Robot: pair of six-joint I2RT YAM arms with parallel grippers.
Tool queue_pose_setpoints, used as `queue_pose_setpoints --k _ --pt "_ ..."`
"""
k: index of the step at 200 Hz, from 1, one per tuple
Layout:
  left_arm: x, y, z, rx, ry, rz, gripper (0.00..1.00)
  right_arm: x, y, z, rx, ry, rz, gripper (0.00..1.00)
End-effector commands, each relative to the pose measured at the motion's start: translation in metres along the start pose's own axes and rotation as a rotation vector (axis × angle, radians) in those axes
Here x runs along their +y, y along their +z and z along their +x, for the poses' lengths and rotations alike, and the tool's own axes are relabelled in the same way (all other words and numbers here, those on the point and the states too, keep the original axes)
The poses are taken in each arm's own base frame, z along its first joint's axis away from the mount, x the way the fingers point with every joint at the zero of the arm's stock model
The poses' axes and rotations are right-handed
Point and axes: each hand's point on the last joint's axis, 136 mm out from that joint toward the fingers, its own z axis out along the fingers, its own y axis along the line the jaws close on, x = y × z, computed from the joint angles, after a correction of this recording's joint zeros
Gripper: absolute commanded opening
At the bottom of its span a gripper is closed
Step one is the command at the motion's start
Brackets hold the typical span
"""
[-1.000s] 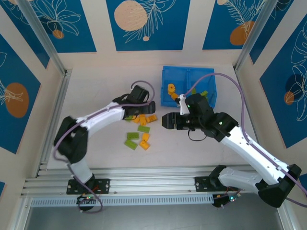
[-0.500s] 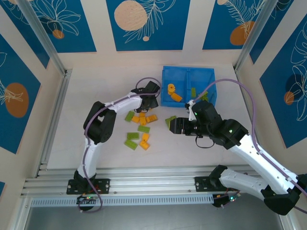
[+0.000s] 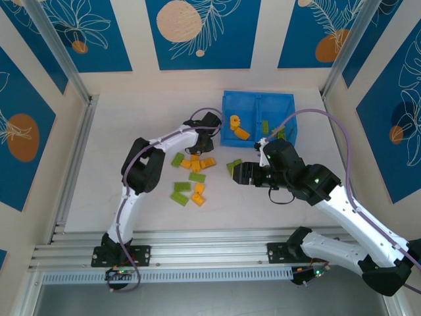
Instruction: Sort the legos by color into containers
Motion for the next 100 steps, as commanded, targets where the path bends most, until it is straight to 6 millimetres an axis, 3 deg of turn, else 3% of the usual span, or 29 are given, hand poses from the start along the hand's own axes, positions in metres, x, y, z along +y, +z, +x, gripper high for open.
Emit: queue_pose_setpoints --k 1,23,59,79,100 --pt "0.0 -0.019 0.007 0.038 0.033 0.058 0.3 -0.003 0.001 0.004 0.014 0.014 0.014 0.71" --pt "-0.008 -0.067 -0.01 -0.042 0.07 0.138 0.27 -0.001 -0.002 0.001 -0.002 0.016 0.01 0.71" --pt "-0.028 -0.178 -0.038 -0.289 0.171 0.248 0.26 -0.007 -0.008 -0.008 -0.062 0.026 0.039 0.71" --pt "-0.054 -0.227 -0.042 -0.422 0.256 0.304 0.26 -0.012 -0.015 -0.013 -0.112 0.04 0.056 0.71" --pt "-0.095 -0.251 -0.039 -0.51 0.359 0.372 0.26 -0.021 -0.023 -0.017 -0.17 0.063 0.079 0.72"
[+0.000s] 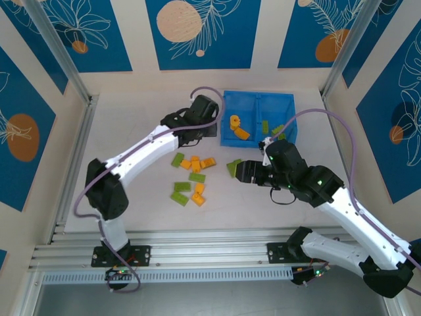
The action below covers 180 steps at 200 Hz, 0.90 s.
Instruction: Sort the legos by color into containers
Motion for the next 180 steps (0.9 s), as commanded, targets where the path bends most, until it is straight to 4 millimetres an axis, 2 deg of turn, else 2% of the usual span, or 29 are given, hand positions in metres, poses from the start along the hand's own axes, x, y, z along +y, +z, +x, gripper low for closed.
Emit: queue_pose_setpoints --k 1,16,34,72,94,112,150,168,180 --pt "-0.044 -0.003 -0.013 -0.1 0.162 0.052 0.26 -0.012 -0.012 -0.008 -0.088 0.035 0.036 0.73" --pt "-0.07 0.01 -0.016 -0.117 0.223 0.088 0.26 -0.015 -0.017 -0.008 -0.11 0.048 0.04 0.73" --pt "-0.086 0.036 -0.015 -0.119 0.295 0.107 0.27 -0.018 -0.02 -0.005 -0.111 0.058 0.041 0.73" --pt "-0.088 0.097 -0.013 -0.122 0.37 0.007 0.26 -0.032 -0.024 0.006 -0.105 0.08 0.066 0.74" --pt "-0.083 0.135 0.0 -0.07 0.358 -0.02 0.25 -0.037 -0.027 0.01 -0.113 0.086 0.07 0.74" --pt "-0.077 0.158 0.009 -0.047 0.335 -0.033 0.26 -0.039 -0.03 0.011 -0.112 0.084 0.075 0.74" --pt "-0.056 0.186 0.016 -0.046 0.285 -0.093 0.36 -0.042 -0.032 0.015 -0.097 0.083 0.082 0.74" --pt "-0.054 0.185 0.014 -0.052 0.281 -0.105 0.46 -0.041 -0.032 0.015 -0.098 0.08 0.079 0.74" --pt "-0.056 0.178 0.009 -0.061 0.277 -0.1 0.49 -0.041 -0.032 0.014 -0.101 0.081 0.079 0.74"
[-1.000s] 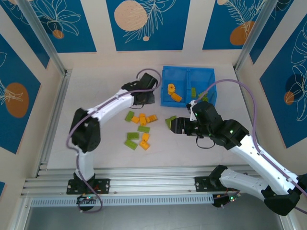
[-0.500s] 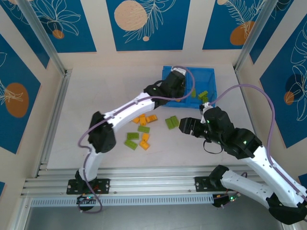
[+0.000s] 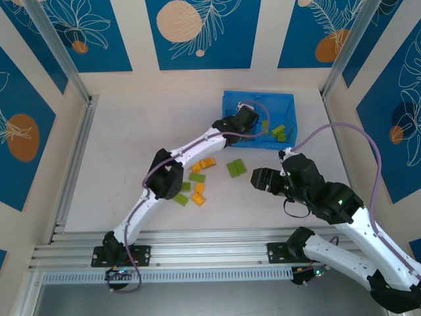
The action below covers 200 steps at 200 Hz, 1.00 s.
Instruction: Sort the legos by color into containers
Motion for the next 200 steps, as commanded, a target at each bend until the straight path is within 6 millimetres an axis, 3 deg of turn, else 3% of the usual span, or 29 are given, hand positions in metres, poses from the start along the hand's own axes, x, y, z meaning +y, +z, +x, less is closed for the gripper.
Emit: queue_pose_setpoints --k 1,25,46,70,94,124,152,178,200 --pt "0.009 -0.013 -0.026 -0.06 -0.046 -0.025 0.49 -0.003 -0.004 -0.001 -0.014 0.009 0.008 0.74" --pt "0.013 -0.042 -0.049 -0.094 -0.062 -0.002 0.5 -0.002 -0.003 -0.002 -0.019 0.003 0.009 0.74" --pt "0.011 -0.081 -0.071 -0.137 -0.075 0.07 0.51 -0.003 0.0 -0.004 -0.024 0.0 0.021 0.75" --pt "0.012 -0.145 -0.09 -0.23 -0.102 0.193 0.5 -0.002 0.006 -0.004 -0.014 -0.012 0.03 0.75" --pt "0.015 -0.215 -0.084 -0.312 -0.047 0.341 0.49 0.004 0.017 -0.002 0.017 -0.057 0.022 0.75" --pt "0.029 -0.295 -0.042 -0.379 0.131 0.462 0.5 0.006 0.043 0.004 0.086 -0.134 0.062 0.77" --pt "0.052 -0.341 0.016 -0.367 0.313 0.473 0.54 -0.002 0.082 0.01 0.155 -0.192 0.147 0.78" --pt "0.07 -0.358 0.076 -0.297 0.448 0.492 0.62 -0.003 0.121 0.015 0.222 -0.23 0.179 0.71" --pt "0.085 -0.365 0.11 -0.267 0.498 0.48 0.77 -0.005 0.157 0.02 0.278 -0.243 0.194 0.63"
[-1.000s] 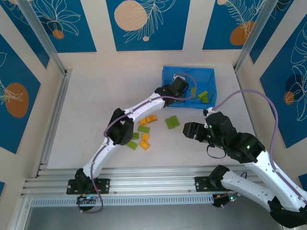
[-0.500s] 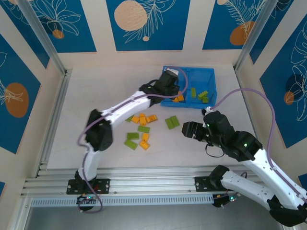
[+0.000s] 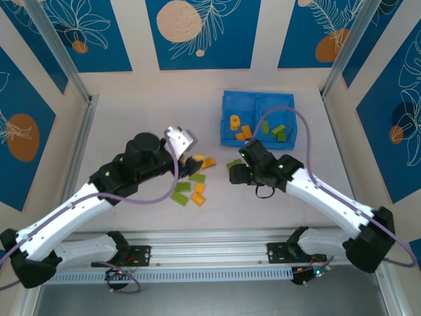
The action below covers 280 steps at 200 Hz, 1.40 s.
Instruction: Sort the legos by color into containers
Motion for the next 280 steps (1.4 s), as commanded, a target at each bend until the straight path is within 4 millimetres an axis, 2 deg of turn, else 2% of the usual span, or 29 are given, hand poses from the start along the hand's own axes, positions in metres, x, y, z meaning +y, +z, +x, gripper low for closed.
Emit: queue_pose_setpoints --k 1,21,39,52,78,116,140,160,178,195,215,233,258,280 --pt "-0.016 -0.015 0.051 0.124 0.123 0.07 0.78 0.009 0.029 -0.01 0.015 -0.042 -0.022 0.63" --pt "-0.016 -0.026 0.066 0.11 0.157 0.057 0.93 -0.004 0.057 -0.017 0.043 -0.066 0.086 0.57" --pt "-0.006 -0.024 0.081 0.114 0.169 -0.015 1.0 -0.015 0.08 -0.024 0.06 -0.101 0.175 0.51" --pt "-0.007 -0.018 0.092 0.133 0.192 -0.017 1.0 -0.014 0.094 -0.026 0.083 -0.105 0.181 0.48" --pt "-0.011 -0.01 0.094 0.168 0.196 0.018 1.0 -0.006 0.117 -0.029 0.113 -0.079 0.129 0.42" --pt "-0.016 -0.003 0.102 0.223 0.18 0.05 1.0 -0.008 0.143 -0.024 0.171 -0.073 0.152 0.36" --pt "-0.013 -0.006 0.107 0.269 0.215 0.045 1.0 -0.002 0.147 -0.017 0.195 -0.079 0.136 0.33" --pt "-0.013 -0.007 0.111 0.268 0.246 0.043 1.0 0.014 0.144 -0.007 0.215 -0.106 0.081 0.32" --pt "-0.014 -0.006 0.114 0.265 0.26 0.048 1.0 0.033 0.135 -0.002 0.214 -0.115 0.009 0.32" --pt "-0.012 -0.007 0.117 0.275 0.266 0.036 1.0 0.034 0.121 -0.008 0.172 -0.113 0.029 0.33" --pt "-0.012 -0.006 0.119 0.28 0.266 0.037 1.0 0.021 0.107 -0.02 0.115 -0.107 0.132 0.38" --pt "-0.013 -0.006 0.119 0.278 0.264 0.041 1.0 0.009 0.103 -0.027 0.088 -0.084 0.202 0.46" --pt "-0.012 -0.005 0.121 0.284 0.266 0.04 1.0 0.001 0.112 -0.024 0.12 -0.016 0.267 0.66" --pt "-0.012 -0.005 0.121 0.287 0.267 0.036 1.0 0.011 0.127 -0.02 0.15 0.02 0.228 0.69"
